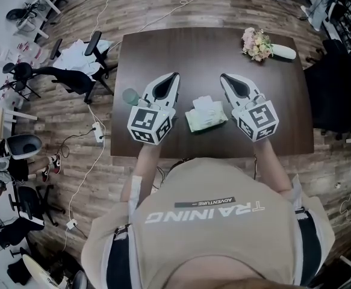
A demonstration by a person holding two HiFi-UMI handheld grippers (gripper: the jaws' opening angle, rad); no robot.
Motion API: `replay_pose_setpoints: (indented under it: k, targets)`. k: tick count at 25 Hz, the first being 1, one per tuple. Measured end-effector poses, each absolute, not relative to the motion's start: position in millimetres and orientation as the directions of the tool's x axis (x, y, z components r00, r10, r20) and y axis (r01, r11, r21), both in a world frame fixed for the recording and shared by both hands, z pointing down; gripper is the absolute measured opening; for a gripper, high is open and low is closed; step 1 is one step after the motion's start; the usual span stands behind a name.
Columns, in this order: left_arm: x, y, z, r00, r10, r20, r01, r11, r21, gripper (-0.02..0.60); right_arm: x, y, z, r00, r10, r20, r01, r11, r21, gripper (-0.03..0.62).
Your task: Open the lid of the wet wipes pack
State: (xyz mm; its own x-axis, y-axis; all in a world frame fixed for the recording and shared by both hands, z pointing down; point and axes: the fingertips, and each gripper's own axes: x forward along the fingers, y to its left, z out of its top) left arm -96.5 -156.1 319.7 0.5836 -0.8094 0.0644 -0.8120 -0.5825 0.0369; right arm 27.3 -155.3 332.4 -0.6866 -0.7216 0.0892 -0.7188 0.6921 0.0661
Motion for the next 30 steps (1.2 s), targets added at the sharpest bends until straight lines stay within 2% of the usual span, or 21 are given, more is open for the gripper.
replay_pose_setpoints:
  k: [8,30]
  targets:
    - [-98.2,-156.0,298.6,0.574,-0.819,0.019,-0.819,-0.574,-0.006,0.009,26.7,-146.3,318.1,-0.676,-0.735,0.043,-0.729,0.676,0.104,0.014]
    - [-90.2,-157.8,323.8,0.584,-0.809,0.072,-0.812,-0.584,0.023,0.009,33.0,-142.4,358.0,-0.675,-0.731,0.097,-0.731,0.681,0.043,0.014]
